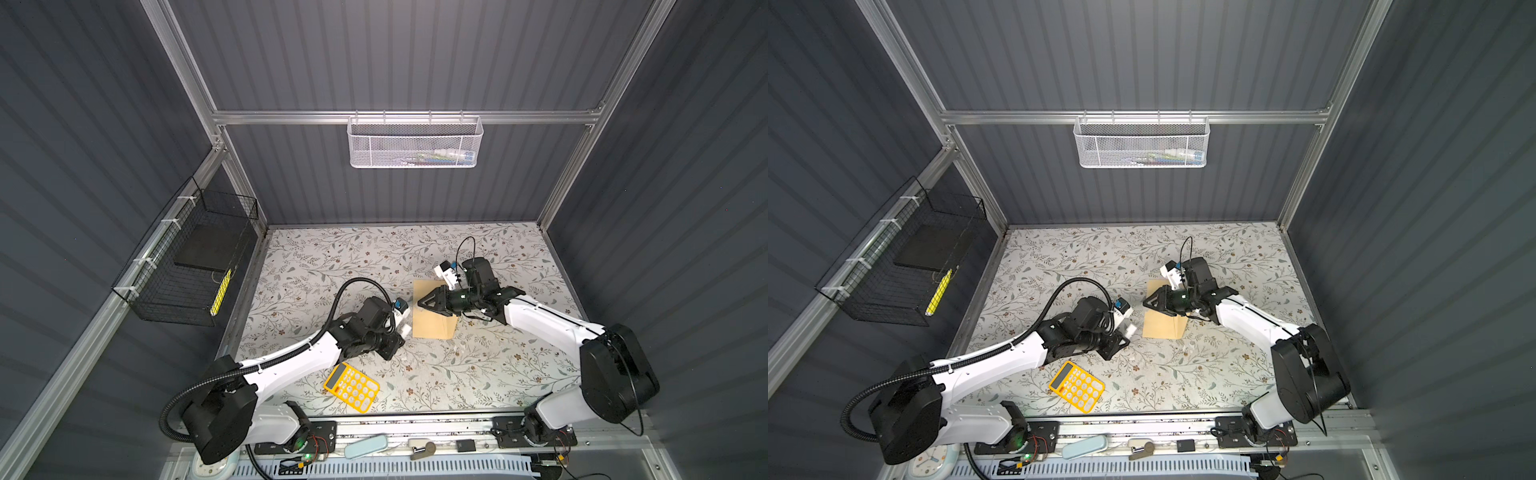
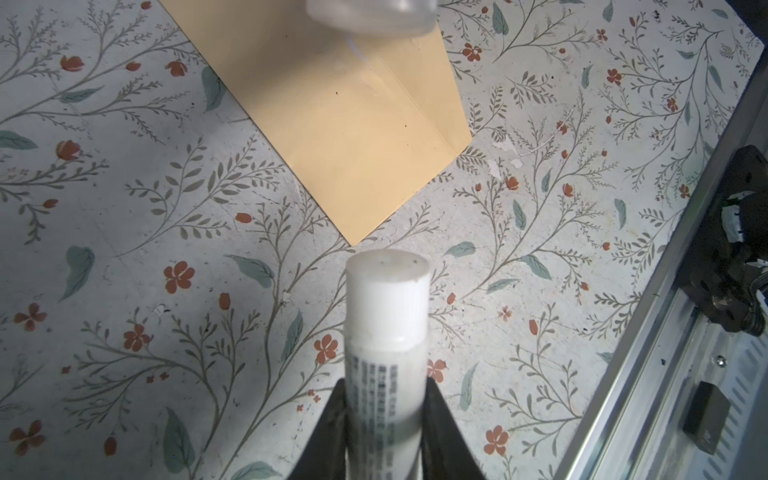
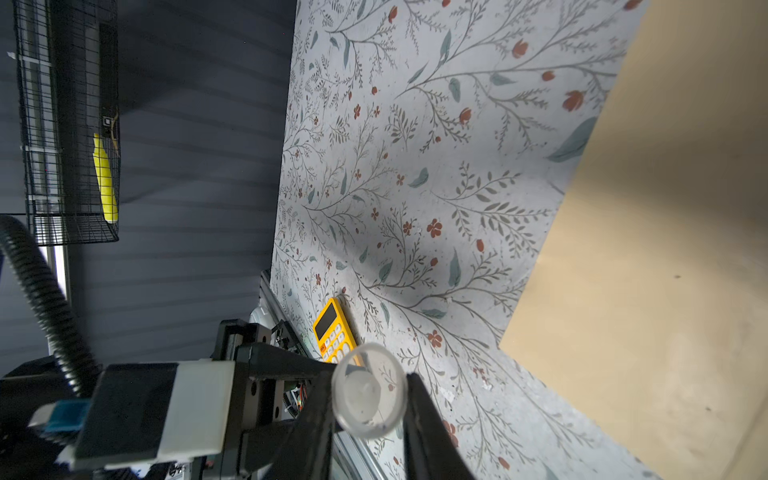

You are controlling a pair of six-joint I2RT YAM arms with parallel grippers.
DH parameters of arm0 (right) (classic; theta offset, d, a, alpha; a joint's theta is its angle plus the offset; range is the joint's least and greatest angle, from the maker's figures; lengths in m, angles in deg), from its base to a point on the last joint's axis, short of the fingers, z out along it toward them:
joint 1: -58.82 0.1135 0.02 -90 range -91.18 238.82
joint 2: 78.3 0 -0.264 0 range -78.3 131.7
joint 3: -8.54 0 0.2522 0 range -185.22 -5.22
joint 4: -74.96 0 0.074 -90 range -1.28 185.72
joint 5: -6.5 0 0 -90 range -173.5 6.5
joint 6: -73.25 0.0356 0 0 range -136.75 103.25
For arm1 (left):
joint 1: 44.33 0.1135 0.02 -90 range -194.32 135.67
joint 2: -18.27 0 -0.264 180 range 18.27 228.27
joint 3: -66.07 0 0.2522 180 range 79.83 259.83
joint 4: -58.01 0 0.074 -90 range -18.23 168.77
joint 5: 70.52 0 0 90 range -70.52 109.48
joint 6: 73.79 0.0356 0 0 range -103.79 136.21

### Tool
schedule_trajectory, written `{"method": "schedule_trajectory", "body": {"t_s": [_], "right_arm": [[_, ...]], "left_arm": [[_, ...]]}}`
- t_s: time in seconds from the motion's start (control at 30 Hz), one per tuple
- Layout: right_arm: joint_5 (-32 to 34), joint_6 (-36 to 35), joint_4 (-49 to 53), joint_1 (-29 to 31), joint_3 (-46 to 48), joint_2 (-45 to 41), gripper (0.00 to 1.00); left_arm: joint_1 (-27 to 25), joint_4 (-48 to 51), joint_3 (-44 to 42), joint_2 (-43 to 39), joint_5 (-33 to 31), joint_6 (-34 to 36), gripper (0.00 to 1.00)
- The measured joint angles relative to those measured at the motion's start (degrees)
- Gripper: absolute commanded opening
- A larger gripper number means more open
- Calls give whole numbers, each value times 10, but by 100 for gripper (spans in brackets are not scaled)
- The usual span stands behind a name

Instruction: Place the letter into the envelope and seal it

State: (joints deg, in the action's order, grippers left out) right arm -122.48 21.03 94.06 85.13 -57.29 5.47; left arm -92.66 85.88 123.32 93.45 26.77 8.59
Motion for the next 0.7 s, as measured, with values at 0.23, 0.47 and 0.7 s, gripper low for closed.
{"method": "schedule_trajectory", "body": {"t_s": [0.23, 0.47, 0.7], "right_arm": [[123, -45, 77, -12, 0, -63, 17], [308, -81, 142, -15, 19, -111, 19], [437, -84, 154, -36, 77, -127, 20]], "left_arm": [[0, -30, -11, -17, -45, -78, 6], [0, -73, -2, -30, -63, -182, 7], [0, -118, 22, -38, -62, -266, 7]]}}
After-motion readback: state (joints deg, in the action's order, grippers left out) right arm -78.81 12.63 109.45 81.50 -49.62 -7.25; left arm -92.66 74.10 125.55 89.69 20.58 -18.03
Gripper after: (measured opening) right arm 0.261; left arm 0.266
